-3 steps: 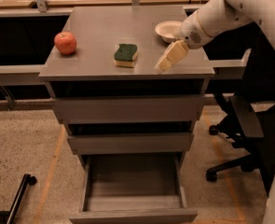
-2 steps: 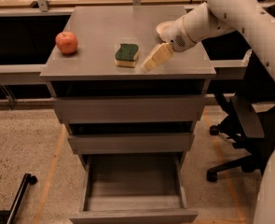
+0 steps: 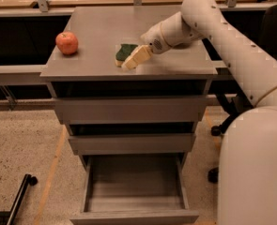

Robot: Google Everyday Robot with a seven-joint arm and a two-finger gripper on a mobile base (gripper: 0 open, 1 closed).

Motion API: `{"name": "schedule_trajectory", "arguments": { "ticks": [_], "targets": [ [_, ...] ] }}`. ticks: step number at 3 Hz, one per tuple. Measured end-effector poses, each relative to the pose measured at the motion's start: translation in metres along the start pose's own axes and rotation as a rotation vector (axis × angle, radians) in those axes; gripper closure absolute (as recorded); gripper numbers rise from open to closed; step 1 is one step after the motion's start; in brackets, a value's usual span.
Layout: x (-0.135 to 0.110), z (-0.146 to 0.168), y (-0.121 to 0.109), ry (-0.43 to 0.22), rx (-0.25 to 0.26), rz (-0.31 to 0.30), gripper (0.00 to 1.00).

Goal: Place sponge into bottom drawer

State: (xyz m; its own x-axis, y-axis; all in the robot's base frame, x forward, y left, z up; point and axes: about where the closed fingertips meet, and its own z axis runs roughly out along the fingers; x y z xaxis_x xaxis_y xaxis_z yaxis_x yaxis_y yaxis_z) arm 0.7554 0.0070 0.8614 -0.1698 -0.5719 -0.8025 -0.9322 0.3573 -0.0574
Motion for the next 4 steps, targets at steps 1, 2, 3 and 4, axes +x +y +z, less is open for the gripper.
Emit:
{"name": "schedule_trajectory", "arguments": {
  "ticks": [1, 2, 3, 4],
  "targets": [
    [-0.008, 0.029, -0.01, -0.027, -0.022, -0.007, 0.0],
    [-0.01, 0.049, -0.016, -0.03, -0.039, -0.007, 0.18],
    [-0.01, 0.046, -0.021, -0.02, -0.018, -0.007, 0.41],
    [-0.01, 0.015, -0.008, 0.001, 0.026, -0.006, 0.73]
  ]
}}
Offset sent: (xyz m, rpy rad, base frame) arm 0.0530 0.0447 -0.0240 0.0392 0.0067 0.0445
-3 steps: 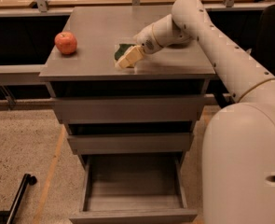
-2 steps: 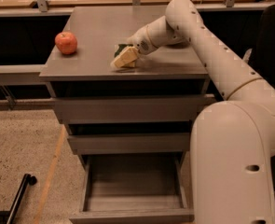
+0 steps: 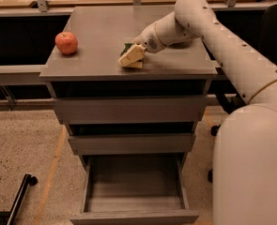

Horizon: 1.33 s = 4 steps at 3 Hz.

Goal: Place sponge into bottom drawer

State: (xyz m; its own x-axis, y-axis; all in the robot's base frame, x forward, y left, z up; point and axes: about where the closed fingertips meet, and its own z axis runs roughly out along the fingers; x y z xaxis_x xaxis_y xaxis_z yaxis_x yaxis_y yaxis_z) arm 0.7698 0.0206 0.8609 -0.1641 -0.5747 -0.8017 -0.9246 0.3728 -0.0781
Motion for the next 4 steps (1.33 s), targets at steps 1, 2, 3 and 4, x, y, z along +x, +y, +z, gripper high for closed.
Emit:
{"name": "schedule_trajectory", "arguments": {
  "ticks": [1, 2, 3, 4],
  "targets": [
    [0.006, -0.043, 0.028, 0.027, 0.011, 0.005, 0.96],
    [0.016, -0.093, 0.066, 0.058, 0.038, 0.01, 1.0],
    [0.049, -0.118, 0.124, 0.116, -0.023, -0.027, 1.0],
    [0.093, -0.114, 0.167, 0.122, -0.097, -0.015, 1.0]
  ]
}}
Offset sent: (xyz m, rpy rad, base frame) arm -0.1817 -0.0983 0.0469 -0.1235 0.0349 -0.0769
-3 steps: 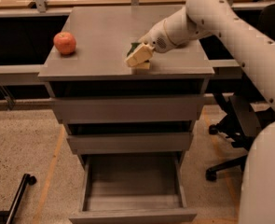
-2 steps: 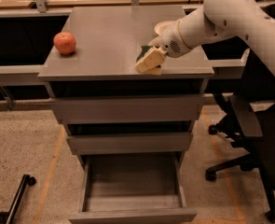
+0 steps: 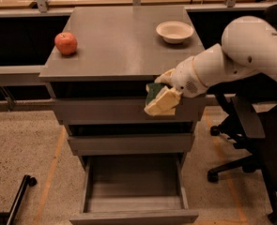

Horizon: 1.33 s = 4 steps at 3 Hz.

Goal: Place sponge into bottom drawer

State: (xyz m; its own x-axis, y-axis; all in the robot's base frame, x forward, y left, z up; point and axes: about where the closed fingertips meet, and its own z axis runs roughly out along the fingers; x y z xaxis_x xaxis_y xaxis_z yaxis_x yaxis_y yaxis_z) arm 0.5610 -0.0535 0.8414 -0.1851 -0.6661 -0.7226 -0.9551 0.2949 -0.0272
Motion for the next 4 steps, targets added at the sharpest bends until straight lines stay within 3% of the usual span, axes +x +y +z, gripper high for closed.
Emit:
{"name": "schedule_trajectory", "arguments": {
  "ticks": [1, 2, 3, 4],
  "targets": [
    [0.01, 0.004, 0.007, 0.01, -0.015, 0.007, 1.0],
    [0.0, 0.019, -0.002, 0.031, -0.017, -0.052, 1.0],
    [0.013, 0.058, 0.0, 0.002, -0.06, -0.033, 1.0],
    [0.044, 0.107, 0.011, -0.012, -0.094, 0.006, 1.0]
  ]
}}
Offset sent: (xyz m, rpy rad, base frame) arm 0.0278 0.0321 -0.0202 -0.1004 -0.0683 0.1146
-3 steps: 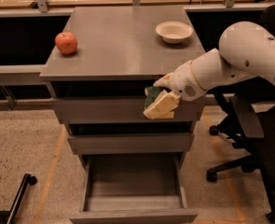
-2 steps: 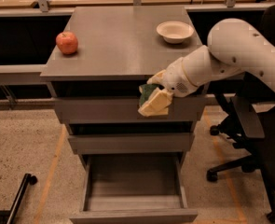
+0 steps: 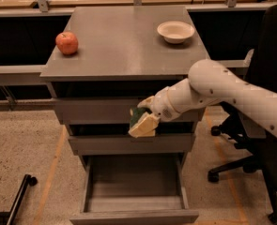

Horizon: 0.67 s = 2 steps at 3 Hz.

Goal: Place sponge into bottom drawer

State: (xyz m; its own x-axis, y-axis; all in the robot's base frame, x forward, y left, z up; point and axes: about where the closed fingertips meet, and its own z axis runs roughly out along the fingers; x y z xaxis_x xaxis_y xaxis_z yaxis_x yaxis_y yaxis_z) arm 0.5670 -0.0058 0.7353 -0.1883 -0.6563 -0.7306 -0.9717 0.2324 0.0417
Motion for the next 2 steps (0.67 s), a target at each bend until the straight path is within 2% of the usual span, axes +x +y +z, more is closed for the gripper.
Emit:
{"name": "schedule_trajectory", "arguments": {
  "ticks": [1, 2],
  "targets": [
    [0.045, 0.05, 0.014, -0.016, -0.015, 0.063, 1.0],
    [0.112, 0.107, 0.032, -0.02, -0.018, 0.19, 1.0]
  ]
}}
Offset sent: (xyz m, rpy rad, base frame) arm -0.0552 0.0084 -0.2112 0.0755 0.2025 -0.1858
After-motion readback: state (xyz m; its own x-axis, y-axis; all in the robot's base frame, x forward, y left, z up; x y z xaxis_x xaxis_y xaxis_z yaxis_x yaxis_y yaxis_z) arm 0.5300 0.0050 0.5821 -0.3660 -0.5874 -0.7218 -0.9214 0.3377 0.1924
